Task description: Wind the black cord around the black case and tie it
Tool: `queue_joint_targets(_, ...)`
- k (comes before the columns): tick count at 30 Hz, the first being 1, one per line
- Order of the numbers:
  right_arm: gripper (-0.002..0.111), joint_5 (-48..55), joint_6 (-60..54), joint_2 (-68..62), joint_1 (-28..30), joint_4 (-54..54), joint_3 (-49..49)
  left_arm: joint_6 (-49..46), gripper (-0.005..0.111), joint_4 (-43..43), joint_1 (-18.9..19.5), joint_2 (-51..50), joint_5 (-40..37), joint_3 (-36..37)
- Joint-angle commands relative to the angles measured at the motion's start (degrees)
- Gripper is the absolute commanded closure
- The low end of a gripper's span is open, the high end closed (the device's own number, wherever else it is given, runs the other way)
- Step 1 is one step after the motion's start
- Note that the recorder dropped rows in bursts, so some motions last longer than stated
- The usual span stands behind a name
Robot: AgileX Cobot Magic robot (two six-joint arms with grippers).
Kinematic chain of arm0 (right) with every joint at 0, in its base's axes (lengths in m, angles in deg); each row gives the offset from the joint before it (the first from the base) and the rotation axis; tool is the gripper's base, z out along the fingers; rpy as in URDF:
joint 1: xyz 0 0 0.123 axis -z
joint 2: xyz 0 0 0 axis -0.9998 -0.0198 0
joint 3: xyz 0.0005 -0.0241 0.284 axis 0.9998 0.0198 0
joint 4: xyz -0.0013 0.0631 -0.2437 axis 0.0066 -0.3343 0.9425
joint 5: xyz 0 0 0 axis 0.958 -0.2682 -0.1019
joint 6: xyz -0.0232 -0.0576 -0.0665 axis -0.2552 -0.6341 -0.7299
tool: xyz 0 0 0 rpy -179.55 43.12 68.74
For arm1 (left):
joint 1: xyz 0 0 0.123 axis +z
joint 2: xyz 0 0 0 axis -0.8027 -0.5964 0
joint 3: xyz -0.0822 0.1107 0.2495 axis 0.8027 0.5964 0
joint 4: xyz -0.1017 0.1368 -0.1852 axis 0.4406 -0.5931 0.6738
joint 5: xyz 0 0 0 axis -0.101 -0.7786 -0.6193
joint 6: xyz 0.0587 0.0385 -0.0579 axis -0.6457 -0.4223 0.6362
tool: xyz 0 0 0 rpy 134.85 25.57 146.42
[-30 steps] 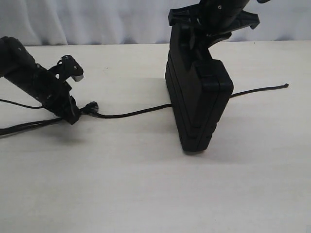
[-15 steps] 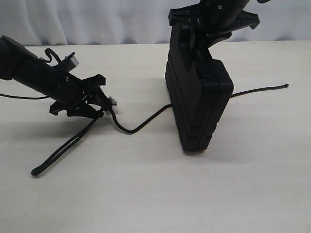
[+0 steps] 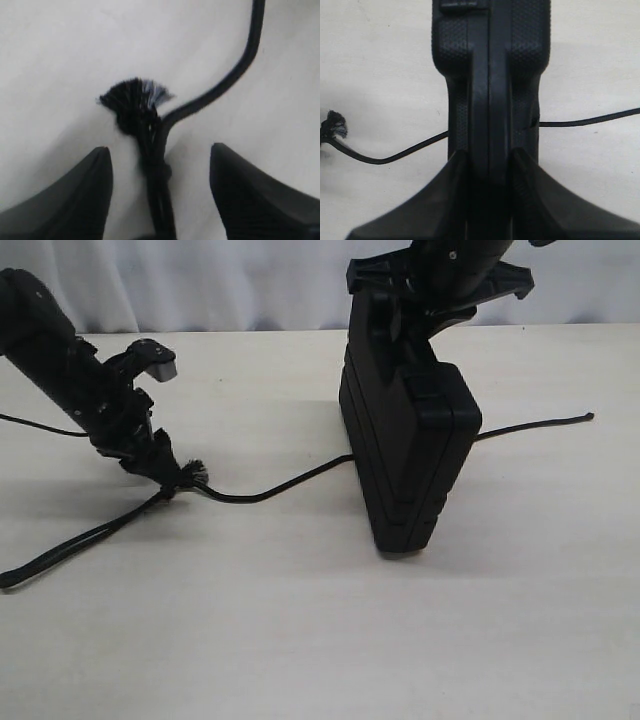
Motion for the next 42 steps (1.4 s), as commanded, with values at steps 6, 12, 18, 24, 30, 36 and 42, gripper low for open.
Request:
queue_joint_targets(6, 0.104, -0.4, -1.4, 0.5, -0.1, -0.3, -0.1, -9.7, 0.053, -1.8, 0.0, -1.0, 0.2, -0.4)
queue_joint_targets(12, 0.104, -0.4, -1.6, 0.5, -0.1, -0.3, -0.1, -6.3, 0.058, -1.3, 0.0, -5.0, 3.1, -0.4)
queue_joint_targets(18, 0.104, -0.3, -1.9, 0.5, -0.1, -0.3, -0.1, -0.5, 0.101, -1.3, 0.0, -5.5, 4.8, -0.4)
queue_joint_targets(24, 0.104, -0.3, -2.1, 0.5, -0.1, -0.3, -0.1, 25.1, 0.107, -1.0, 0.0, -5.4, 9.7, -0.4)
queue_joint_targets(30, 0.104, 0.0, -2.3, 0.5, -0.1, -0.3, -0.1, 36.3, 0.107, 10.0, 0.0, -5.5, -0.6, -0.4)
queue_joint_targets(36, 0.104, 0.1, -3.0, 0.5, -0.1, -0.3, -0.1, 35.7, 0.106, 13.6, -1.8, -5.5, -4.8, -0.4)
queue_joint_targets(42, 0.104, 1.4, -3.9, 0.5, -0.1, -0.3, -0.1, 32.2, 0.08, 13.3, -4.0, -5.5, -2.1, -0.4)
